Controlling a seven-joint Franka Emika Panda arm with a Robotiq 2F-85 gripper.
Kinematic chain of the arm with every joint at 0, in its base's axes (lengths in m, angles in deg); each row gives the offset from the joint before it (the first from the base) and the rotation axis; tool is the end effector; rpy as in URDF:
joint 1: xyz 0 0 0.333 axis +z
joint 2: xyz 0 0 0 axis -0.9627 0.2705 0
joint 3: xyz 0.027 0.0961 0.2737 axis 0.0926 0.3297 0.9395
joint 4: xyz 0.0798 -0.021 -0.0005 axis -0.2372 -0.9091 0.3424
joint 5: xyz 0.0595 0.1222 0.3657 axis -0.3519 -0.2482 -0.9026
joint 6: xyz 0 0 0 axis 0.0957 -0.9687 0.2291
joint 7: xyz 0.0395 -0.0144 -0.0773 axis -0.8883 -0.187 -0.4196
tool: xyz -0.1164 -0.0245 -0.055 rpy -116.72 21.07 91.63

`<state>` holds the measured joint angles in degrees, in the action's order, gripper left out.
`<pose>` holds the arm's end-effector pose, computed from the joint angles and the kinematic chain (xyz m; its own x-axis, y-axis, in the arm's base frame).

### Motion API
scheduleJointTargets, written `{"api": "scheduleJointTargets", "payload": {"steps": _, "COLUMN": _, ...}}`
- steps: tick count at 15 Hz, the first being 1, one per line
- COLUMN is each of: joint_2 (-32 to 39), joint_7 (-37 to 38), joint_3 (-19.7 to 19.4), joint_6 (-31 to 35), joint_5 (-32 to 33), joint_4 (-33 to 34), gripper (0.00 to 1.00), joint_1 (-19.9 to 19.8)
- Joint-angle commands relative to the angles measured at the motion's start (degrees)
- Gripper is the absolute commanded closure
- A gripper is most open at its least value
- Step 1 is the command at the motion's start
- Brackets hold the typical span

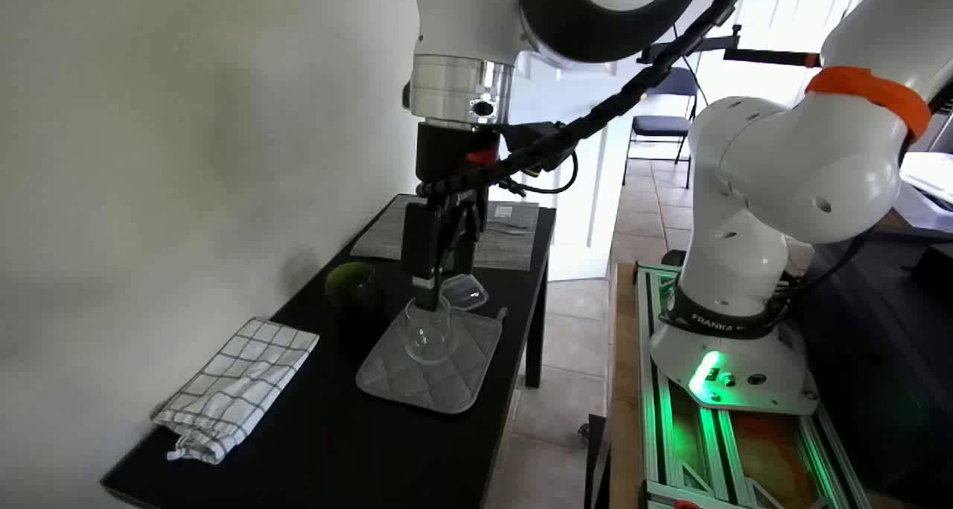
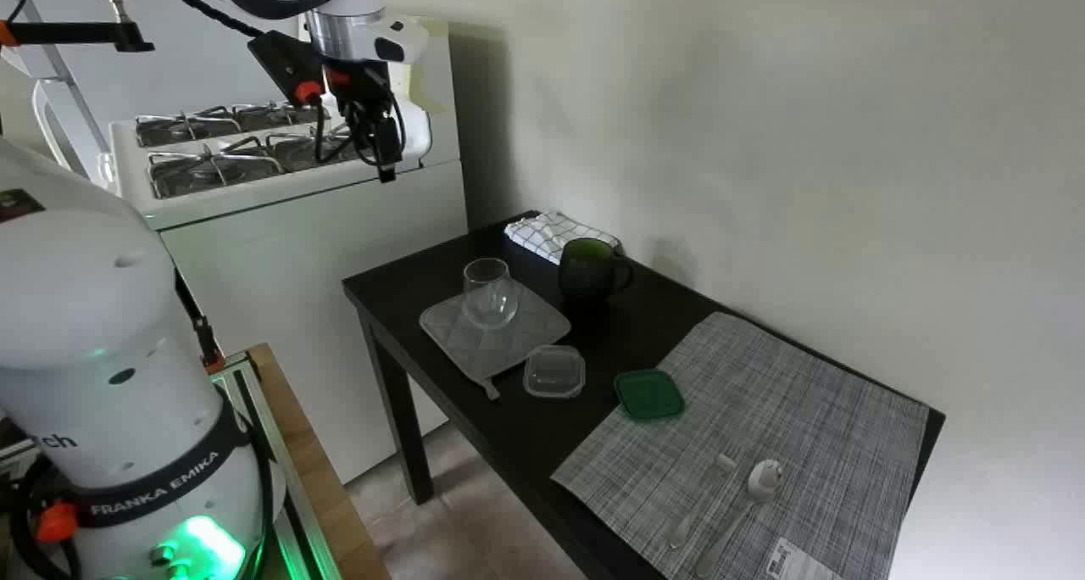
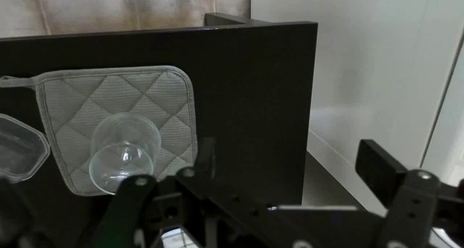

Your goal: Turn the small lunchbox over

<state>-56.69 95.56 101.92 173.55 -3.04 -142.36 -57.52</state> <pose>0.3206 0.1889 0.3686 0.9961 -0.0201 0.0857 0.0012 -0.9703 -0.2419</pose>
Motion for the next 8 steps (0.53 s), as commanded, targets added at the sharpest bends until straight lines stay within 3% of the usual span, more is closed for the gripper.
{"api": "scheduleJointTargets", "payload": {"steps": 1, "joint_2": 0.04, "joint_7": 0.05, "joint_3": -0.07, "joint_6": -0.20, "joint_5": 0.10, "joint_4": 0.03, "gripper": 0.00, "joint_1": 0.00}}
{"api": "scheduleJointTargets", "payload": {"steps": 4, "joint_2": 0.71, "joint_7": 1.29, "joint_3": -0.44, "joint_6": -0.25, "joint_5": 0.78, "joint_4": -0.02, "gripper": 0.00, "joint_1": -1.64}}
{"api": "scheduleJointTargets", "payload": {"steps": 8, "joint_2": 2.98, "joint_7": 6.05, "joint_3": -1.37, "joint_6": 2.13, "joint_5": 9.55, "joint_4": 0.02, "gripper": 0.00, "joint_1": -12.42}}
